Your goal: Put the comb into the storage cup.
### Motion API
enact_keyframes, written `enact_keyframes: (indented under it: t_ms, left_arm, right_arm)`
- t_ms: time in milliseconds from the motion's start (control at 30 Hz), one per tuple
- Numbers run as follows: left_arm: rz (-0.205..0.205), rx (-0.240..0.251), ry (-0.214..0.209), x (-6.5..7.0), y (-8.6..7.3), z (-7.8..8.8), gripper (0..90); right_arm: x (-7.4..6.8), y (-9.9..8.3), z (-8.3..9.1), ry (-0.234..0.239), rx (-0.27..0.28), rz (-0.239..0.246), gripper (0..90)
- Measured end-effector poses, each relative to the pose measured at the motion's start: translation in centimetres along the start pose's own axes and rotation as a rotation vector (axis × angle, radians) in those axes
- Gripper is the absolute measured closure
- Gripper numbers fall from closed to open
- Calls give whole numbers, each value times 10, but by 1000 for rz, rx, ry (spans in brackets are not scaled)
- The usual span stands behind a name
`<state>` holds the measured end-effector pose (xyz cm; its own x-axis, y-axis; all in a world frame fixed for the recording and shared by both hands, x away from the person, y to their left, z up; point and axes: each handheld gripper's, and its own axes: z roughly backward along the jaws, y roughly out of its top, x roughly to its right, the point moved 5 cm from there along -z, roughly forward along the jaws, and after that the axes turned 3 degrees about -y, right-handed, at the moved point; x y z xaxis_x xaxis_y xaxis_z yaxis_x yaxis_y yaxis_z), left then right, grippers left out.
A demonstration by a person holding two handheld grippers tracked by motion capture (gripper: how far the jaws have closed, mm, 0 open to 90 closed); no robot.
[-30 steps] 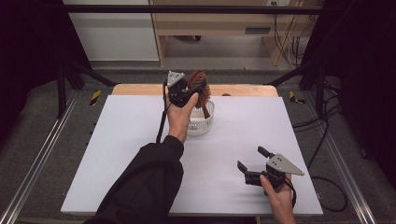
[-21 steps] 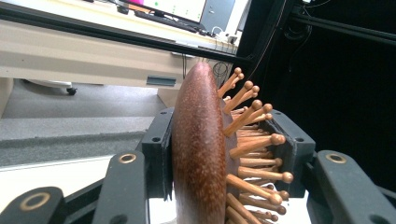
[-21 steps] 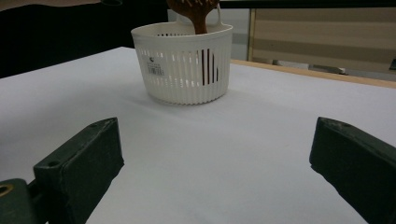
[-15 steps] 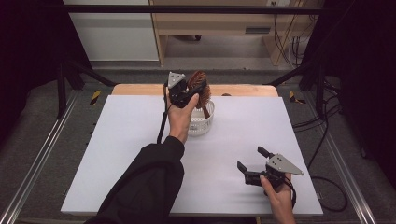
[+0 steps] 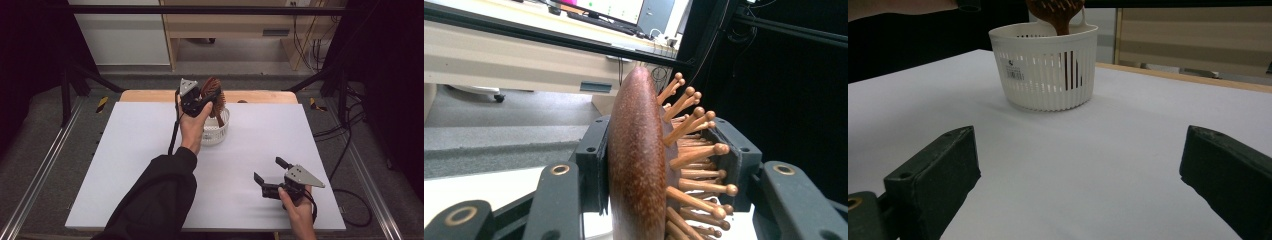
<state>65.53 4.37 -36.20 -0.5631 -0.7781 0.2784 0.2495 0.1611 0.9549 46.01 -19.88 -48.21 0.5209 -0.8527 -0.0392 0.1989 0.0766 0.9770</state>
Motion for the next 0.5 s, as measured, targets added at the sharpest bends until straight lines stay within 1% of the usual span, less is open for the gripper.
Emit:
enact_keyframes:
  t_ms: [500]
  left_arm:
    - [-11,-4,-6,0,-4,-2,487]
  right_arm:
    - [0,0,0,2,0,-3,26]
